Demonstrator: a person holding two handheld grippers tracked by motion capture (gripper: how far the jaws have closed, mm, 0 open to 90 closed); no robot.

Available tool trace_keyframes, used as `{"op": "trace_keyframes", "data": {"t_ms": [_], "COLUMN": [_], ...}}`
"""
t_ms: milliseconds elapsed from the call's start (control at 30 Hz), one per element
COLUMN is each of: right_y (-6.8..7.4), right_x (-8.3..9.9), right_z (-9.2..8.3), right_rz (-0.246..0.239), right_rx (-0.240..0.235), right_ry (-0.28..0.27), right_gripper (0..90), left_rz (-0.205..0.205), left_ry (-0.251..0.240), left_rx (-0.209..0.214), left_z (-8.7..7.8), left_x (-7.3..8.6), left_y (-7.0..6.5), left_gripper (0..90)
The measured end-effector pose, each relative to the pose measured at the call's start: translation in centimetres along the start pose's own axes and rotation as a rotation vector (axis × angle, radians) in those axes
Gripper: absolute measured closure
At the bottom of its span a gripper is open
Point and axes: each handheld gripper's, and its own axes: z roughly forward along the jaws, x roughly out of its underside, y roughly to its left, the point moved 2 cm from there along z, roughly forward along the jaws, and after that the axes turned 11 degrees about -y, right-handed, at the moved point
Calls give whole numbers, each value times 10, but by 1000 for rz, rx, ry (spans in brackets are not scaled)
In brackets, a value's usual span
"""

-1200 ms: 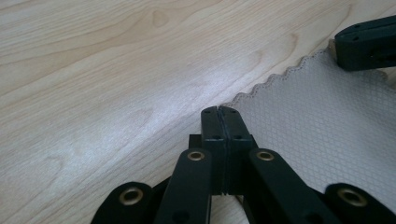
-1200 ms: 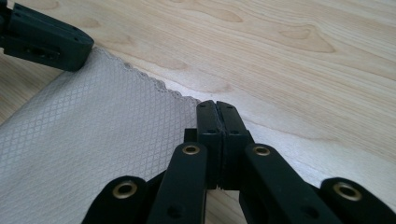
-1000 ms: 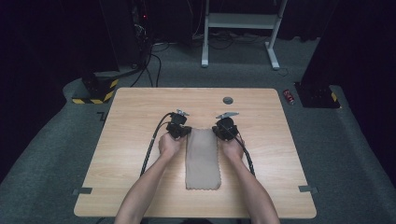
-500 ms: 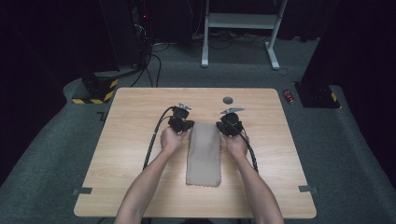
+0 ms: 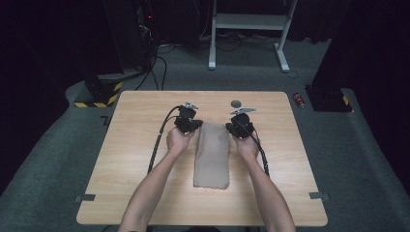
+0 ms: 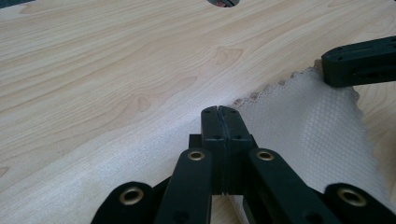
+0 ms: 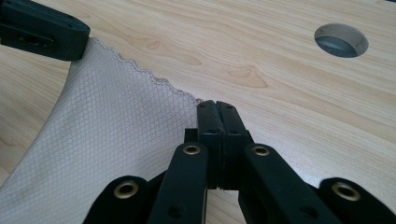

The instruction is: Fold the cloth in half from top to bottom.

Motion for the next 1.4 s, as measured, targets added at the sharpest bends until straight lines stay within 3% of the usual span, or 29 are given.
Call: {"op": "trace_keyframes", "data": {"t_ms": [267,900,1000,1100,1400], "right_y": [5,6,8,9,15], "right_x": [4,18,20,20,20], "right_z": [-2,-15,-17,-19,-23], "right_rz": [-11,-15,-17,-25,-38], "right_rx": [-14,-58,-66,-70,-82], "right_ry": [1,1,2,-1,-4], "right_gripper": [898,897,897,897,897], "left_rz": [-10,63,59,10,19], "left_ry": [6,28,31,16,12], "left_rx": [10,61,66,81,81], "left_z": [-1,-15,-14,-16,-25], "left_x": [9,17,21,25,31], "left_y": [2,-12,-12,-11,-12], "left_gripper": [900,900,900,899,899]}}
